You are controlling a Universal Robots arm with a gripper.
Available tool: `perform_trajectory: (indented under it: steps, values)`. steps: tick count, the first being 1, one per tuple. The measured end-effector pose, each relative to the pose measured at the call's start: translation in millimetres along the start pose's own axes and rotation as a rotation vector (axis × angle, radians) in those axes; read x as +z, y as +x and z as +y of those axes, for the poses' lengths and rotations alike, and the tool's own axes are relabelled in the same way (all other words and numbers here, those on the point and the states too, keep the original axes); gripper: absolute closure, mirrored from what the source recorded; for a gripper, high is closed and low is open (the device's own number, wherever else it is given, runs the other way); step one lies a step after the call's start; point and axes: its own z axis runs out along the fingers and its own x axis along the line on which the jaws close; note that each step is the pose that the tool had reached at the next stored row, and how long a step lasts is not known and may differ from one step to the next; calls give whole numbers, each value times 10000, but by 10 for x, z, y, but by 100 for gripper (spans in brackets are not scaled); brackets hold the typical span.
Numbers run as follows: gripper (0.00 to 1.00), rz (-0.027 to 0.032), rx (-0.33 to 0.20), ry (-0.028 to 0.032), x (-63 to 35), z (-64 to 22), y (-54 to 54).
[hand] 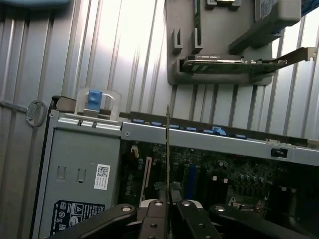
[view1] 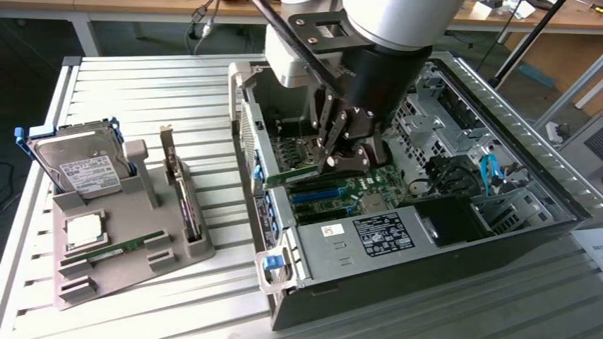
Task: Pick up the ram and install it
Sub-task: 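Pick up the ram and move it above insertion slot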
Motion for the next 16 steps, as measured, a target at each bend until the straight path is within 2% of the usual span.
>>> perform_trajectory:
  steps: [6,8,14,16]
  values:
    - [87,-4,2,-24,-8,-209,32]
    - [87,-6,2,-34,-12,-306,47]
    - [87,-9,3,-52,-19,-496,76]
    - [87,-10,6,-63,-24,-604,93]
